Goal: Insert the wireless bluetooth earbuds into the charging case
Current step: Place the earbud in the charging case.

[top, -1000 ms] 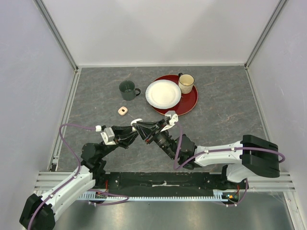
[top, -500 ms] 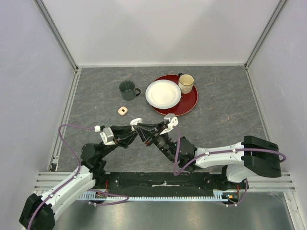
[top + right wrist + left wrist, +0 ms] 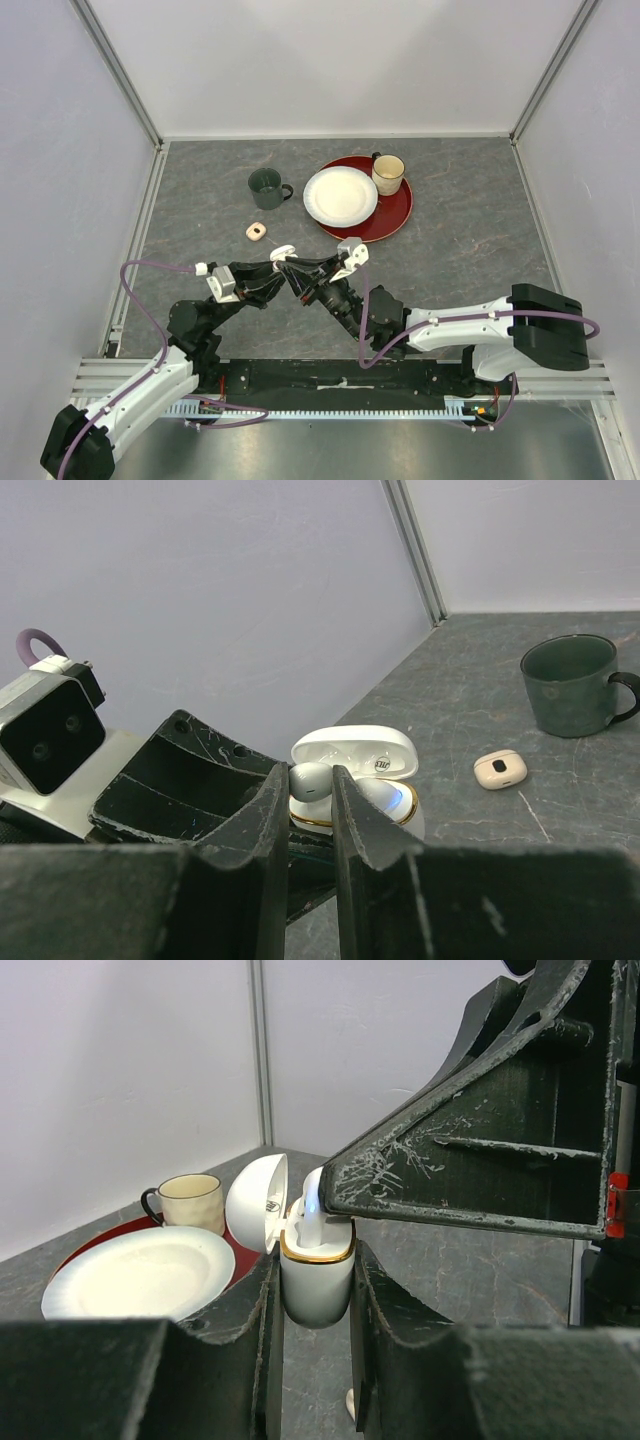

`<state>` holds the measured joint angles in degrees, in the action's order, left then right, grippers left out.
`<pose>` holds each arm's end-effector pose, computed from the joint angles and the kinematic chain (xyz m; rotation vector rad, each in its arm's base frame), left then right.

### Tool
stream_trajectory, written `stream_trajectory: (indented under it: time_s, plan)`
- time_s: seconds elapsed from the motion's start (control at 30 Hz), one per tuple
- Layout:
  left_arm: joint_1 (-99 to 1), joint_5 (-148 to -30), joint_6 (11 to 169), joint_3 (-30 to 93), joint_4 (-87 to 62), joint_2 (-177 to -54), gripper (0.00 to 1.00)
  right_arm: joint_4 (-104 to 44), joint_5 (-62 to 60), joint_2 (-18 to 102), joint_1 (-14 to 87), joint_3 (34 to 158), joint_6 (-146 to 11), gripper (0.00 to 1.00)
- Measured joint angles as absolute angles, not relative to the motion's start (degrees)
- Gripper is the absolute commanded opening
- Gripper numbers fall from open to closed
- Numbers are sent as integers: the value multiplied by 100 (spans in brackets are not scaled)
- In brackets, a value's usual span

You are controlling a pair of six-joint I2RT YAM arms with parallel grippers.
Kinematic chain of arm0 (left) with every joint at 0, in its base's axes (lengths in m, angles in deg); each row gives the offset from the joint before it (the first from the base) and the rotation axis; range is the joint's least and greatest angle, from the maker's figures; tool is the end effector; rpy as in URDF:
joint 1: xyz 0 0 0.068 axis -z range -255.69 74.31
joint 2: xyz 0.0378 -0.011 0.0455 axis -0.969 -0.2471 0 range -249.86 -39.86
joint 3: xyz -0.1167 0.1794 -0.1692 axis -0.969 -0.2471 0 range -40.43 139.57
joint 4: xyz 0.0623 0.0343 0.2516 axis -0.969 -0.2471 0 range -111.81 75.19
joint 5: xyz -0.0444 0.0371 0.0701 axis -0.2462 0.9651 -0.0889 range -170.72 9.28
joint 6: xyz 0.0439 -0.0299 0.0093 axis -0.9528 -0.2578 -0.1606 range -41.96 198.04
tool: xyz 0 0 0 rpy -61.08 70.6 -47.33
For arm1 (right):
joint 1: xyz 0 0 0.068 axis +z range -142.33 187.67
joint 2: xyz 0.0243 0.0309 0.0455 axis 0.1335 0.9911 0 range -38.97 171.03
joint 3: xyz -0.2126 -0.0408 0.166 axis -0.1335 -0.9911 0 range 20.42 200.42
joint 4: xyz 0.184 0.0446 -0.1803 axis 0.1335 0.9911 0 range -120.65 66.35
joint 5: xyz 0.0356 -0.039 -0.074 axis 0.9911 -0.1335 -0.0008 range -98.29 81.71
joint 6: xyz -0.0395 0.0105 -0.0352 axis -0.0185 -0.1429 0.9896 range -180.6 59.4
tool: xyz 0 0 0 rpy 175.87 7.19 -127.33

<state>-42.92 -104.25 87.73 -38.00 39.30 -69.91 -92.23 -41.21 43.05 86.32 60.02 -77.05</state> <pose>0.1032 -0.0832 0.2329 0.5994 1.0325 -0.8816 0.0786 0.2930 0.2881 -0.2032 1.3529 1.0587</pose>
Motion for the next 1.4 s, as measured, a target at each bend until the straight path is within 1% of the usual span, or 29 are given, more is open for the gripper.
stream_trajectory:
  time_s: [0.03,0.07,0.2,0.3,0.33,0.4,0.5,0.6,0.67,0.77,0.9,0.97,1.0,1.2,1.4]
  plan:
    - [-4292,-10427,8776,-3800,3928,-6991,2,-9214,-4124,4298,8632,6002,-7705,18]
    - [-4292,-10429,8776,-3800,3930,-6991,2,-9199,-4121,4287,8632,6004,-7705,22]
    - [-4292,-10438,8776,-3800,3930,-6991,2,-9088,-4135,4259,8639,6037,-7705,24]
    - [-4294,-10434,8773,-3800,3937,-6991,2,-8886,-4165,4246,8643,6139,-7700,28]
    - [-4294,-10434,8773,-3800,3937,-6991,2,-8832,-4169,4241,8643,6166,-7687,31]
    - [-4294,-10434,8776,-3800,3937,-6991,2,-8766,-4176,4239,8643,6201,-7685,33]
    - [-4294,-10429,8773,-3800,3932,-6988,2,-8664,-4178,4228,8659,6253,-7683,39]
    - [-4294,-10412,8773,-3800,3930,-6982,2,-8583,-4176,4226,8674,6310,-7683,49]
    - [-4294,-10392,8773,-3800,3926,-6984,2,-8519,-4174,4219,8694,6349,-7692,49]
    - [-4294,-10386,8776,-3800,3932,-6980,2,-8421,-4198,4208,8707,6404,-7685,53]
    - [-4294,-10372,8773,-3800,3926,-6973,2,-8329,-4224,4163,8715,6410,-7689,60]
    - [-4294,-10370,8773,-3800,3917,-6953,2,-8325,-4220,4152,8737,6410,-7687,62]
    - [-4294,-10370,8773,-3800,3908,-6949,2,-8323,-4222,4145,8746,6410,-7687,65]
    - [-4294,-10342,8776,-3800,3878,-6905,2,-8325,-4235,4123,8779,6430,-7687,68]
    - [-4294,-10344,8773,-3800,3836,-6899,2,-8338,-4301,4062,8779,6463,-7683,73]
